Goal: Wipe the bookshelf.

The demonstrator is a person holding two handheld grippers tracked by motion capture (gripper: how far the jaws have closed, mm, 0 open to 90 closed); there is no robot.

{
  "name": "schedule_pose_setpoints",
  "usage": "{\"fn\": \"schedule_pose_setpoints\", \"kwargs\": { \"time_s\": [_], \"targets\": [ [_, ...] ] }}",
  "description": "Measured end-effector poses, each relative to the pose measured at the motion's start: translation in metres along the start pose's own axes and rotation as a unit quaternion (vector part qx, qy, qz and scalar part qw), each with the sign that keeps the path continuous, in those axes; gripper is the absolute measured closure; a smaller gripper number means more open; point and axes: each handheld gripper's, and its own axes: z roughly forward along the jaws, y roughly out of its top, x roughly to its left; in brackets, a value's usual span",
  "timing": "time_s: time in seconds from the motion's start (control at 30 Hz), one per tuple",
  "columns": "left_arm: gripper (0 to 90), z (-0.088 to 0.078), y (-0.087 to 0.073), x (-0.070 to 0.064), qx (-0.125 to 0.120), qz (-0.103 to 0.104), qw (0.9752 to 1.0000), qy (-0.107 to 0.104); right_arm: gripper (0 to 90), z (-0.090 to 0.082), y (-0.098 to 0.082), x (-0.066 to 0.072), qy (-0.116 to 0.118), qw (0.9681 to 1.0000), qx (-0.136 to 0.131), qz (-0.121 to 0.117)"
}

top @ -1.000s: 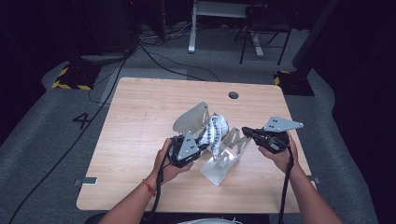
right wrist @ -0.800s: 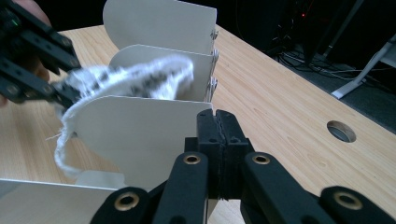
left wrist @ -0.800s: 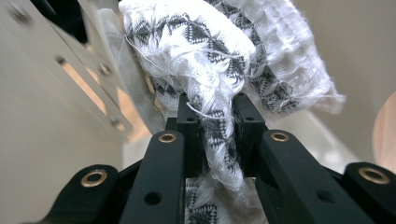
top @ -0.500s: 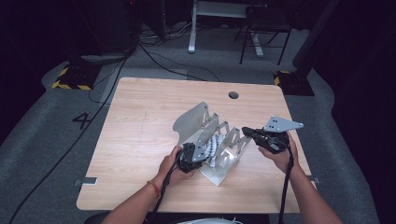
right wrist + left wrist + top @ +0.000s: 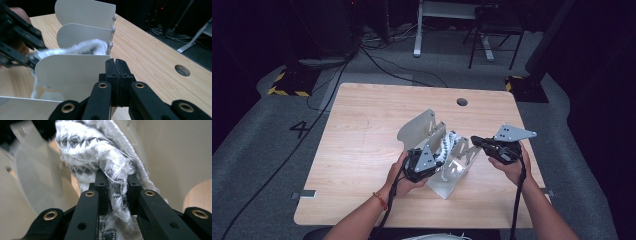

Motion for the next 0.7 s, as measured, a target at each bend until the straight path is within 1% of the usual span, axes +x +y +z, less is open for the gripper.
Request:
{"fn": "schedule_pose_setpoints", "kwargs": {
  "time_s": [0.13,0.2,0.27,0.33,0.4,0.47,0.5,0.6,0.63,0.67,0.7],
  "targets": [
    [77.3,-0.012,0.009,0.002,-0.033,-0.007,0.9994,0.008,89.9,0.0,0.0,0.0,0.0,1.0,0.0,0.0],
    [77.3,-0.018,0.011,0.004,-0.042,-0.007,0.9989,0.018,89.8,0.0,0.0,0.0,0.0,1.0,0.0,0.0],
    [77.3,-0.021,0.011,0.006,-0.041,-0.004,0.9987,0.029,89.9,0.0,0.0,0.0,0.0,1.0,0.0,0.0],
    [77.3,-0.023,0.009,0.008,-0.034,-0.001,0.9987,0.039,89.8,0.0,0.0,0.0,0.0,1.0,0.0,0.0],
    [77.3,-0.024,0.006,0.011,-0.02,0.0,0.9983,0.055,89.8,0.0,0.0,0.0,0.0,1.0,0.0,0.0],
    [77.3,-0.023,0.001,0.015,-0.009,-0.005,0.9984,0.056,89.8,0.0,0.0,0.0,0.001,1.0,0.0,-0.001],
    [77.3,-0.023,-0.001,0.015,-0.003,-0.004,0.9984,0.056,89.8,0.0,0.0,0.0,0.001,1.0,0.0,-0.001],
    [77.5,-0.016,-0.009,0.015,0.019,-0.004,0.9987,0.047,89.8,0.0,0.0,0.0,0.001,1.0,0.0,-0.001],
    [77.5,-0.012,-0.012,0.015,0.025,-0.011,0.9989,0.039,89.8,0.0,0.0,0.0,0.001,1.0,0.0,-0.001],
    [77.6,-0.007,-0.018,0.016,0.032,-0.025,0.9988,0.029,89.8,0.0,0.0,0.0,0.001,1.0,0.0,-0.001],
    [77.6,-0.003,-0.021,0.016,0.039,-0.029,0.9986,0.023,89.8,0.0,0.0,0.0,0.0,1.0,0.0,-0.002]
  ]
}}
